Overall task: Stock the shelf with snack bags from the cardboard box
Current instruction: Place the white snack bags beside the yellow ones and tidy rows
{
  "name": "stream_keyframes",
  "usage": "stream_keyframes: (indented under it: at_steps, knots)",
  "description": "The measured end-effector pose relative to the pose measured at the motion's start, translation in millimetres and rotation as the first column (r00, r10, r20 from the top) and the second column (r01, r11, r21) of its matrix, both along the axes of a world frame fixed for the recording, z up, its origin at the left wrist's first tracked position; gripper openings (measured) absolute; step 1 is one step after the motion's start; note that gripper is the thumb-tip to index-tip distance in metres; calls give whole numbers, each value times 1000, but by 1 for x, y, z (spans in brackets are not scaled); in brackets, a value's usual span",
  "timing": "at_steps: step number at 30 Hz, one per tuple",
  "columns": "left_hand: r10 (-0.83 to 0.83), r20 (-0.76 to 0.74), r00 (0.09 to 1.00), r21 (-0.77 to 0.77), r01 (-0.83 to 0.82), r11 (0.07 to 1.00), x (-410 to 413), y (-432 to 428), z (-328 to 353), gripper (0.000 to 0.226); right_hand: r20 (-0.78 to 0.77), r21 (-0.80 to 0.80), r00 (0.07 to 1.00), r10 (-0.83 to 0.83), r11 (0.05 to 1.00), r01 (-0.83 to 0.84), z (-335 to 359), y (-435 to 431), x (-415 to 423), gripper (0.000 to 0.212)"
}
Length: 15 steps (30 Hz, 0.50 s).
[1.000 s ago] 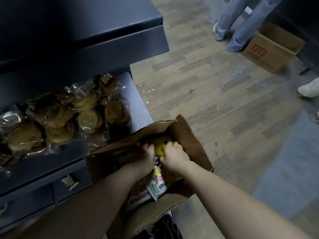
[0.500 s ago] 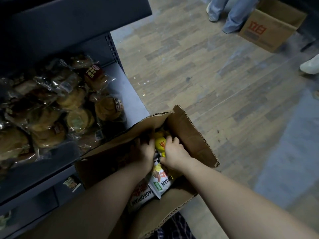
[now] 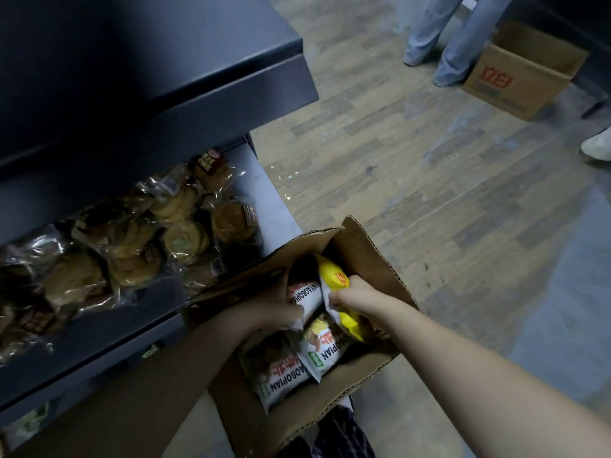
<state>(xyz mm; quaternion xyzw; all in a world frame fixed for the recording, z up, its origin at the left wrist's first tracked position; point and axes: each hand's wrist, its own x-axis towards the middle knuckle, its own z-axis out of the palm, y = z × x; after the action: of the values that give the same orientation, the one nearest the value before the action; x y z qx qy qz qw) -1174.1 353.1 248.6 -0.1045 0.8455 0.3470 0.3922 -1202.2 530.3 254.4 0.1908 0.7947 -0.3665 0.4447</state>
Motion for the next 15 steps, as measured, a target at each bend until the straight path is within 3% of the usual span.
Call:
stream_keyframes:
  at_steps: [2,5,6,8,11,13,15]
  knots:
    - [230,167,959,97,-248,964,1,-14,15,54,33,-45,996,-88,995,90,5,3,2,41]
    - [500,424,755,260,-631,731,13,-27,42,19,120,-108,980,-155,980,169,22,4,5,42]
    - [504,472,723,297,-669,681,17,-27,53,17,137,-150,978,-159,972,179,29,2,6,40]
    - [444,465,766,332,-616,715,24,-25,66,15,148,-245,977,-152,952,185,41,-4,8,38]
    - [335,419,844,384,-499,777,33,-21,84,32,244,-373,940,-240,871,319,49,-8,15,76]
    - [296,423,856,522,-497,693,41,-16,93,20,318,-459,898,-303,780,426,64,-9,24,79]
    - [420,480,770,593,-638,491,41,-12,90,29,336,-502,877,-344,722,476,74,-10,30,70]
